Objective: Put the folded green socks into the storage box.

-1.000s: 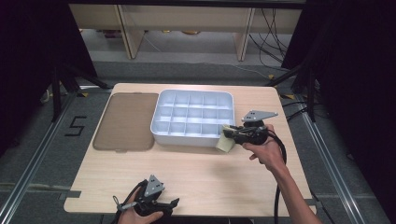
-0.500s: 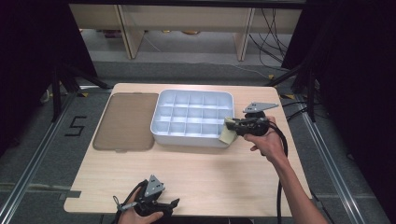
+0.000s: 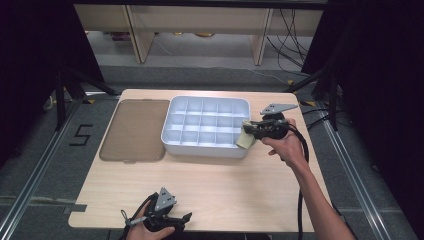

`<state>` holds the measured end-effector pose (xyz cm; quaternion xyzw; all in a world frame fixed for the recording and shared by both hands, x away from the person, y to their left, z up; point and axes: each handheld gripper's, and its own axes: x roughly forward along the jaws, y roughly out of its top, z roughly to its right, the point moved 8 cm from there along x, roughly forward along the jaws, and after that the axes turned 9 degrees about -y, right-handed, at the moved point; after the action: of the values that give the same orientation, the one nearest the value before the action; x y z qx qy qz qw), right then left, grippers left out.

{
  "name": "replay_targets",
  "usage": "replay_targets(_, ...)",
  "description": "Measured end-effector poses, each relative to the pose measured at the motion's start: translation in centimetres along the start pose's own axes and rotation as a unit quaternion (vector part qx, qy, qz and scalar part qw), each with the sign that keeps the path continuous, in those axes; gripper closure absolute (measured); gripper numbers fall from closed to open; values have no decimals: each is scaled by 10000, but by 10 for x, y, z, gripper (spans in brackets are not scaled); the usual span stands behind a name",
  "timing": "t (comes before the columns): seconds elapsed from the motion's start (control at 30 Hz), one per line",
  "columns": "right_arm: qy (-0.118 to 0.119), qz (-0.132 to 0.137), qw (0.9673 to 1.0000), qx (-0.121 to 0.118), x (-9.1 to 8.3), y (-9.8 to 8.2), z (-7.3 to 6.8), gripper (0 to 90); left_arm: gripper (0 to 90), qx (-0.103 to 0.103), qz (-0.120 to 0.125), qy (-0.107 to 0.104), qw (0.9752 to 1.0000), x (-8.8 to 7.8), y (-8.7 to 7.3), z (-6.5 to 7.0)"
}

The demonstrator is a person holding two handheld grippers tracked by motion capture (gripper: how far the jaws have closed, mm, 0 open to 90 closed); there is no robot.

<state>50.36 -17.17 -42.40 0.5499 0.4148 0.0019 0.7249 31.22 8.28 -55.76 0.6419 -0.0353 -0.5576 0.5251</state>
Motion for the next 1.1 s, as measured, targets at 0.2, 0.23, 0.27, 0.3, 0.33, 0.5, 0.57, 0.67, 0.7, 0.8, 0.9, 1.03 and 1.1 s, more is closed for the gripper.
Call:
replay_targets(0.2,-101,-53,9999,-80,8,5,5,727,197,-46,51,-10,10000,1,0,1)
replay_targets(0.23,-101,-53,9999,-80,8,5,5,727,197,13,-6,-11,10000,1,0,0)
replay_targets(0.27,-132,-50,9998,-108,10,6,6,727,198,-28,39,-16,10000,2,0,1)
replay_targets(0.3,-143,-101,9997,-147,14,7,6,727,197,-30,16,6,10000,1,0,1)
replay_targets(0.33,-137,-136,9997,-132,15,7,7,727,197,22,-24,-17,10000,1,0,1)
replay_targets(0.5,-186,-171,9996,-153,22,7,7,727,197,-49,41,1,10000,1,0,1)
replay_targets(0.57,-197,-167,9995,-155,25,6,8,726,197,10,19,-9,10000,1,0,1)
replay_targets(0.67,-240,-314,9991,-160,28,3,11,726,197,20,-2,15,10000,0,0,0)
replay_targets(0.7,-240,-314,9991,-160,28,3,11,726,197,17,-11,17,10000,0,0,0)
replay_targets(0.8,-270,-360,9988,-184,34,2,12,726,198,-27,56,17,10000,2,0,1)
replay_targets(0.9,-287,-373,9987,-198,37,1,12,726,198,-4,22,9,10000,1,0,1)
replay_targets(1.03,-311,-481,9981,-236,44,-2,12,726,198,28,4,26,10000,0,0,0)
replay_targets(1.1,-323,-463,9981,-230,46,-3,12,726,198,32,19,14,10000,1,0,0)
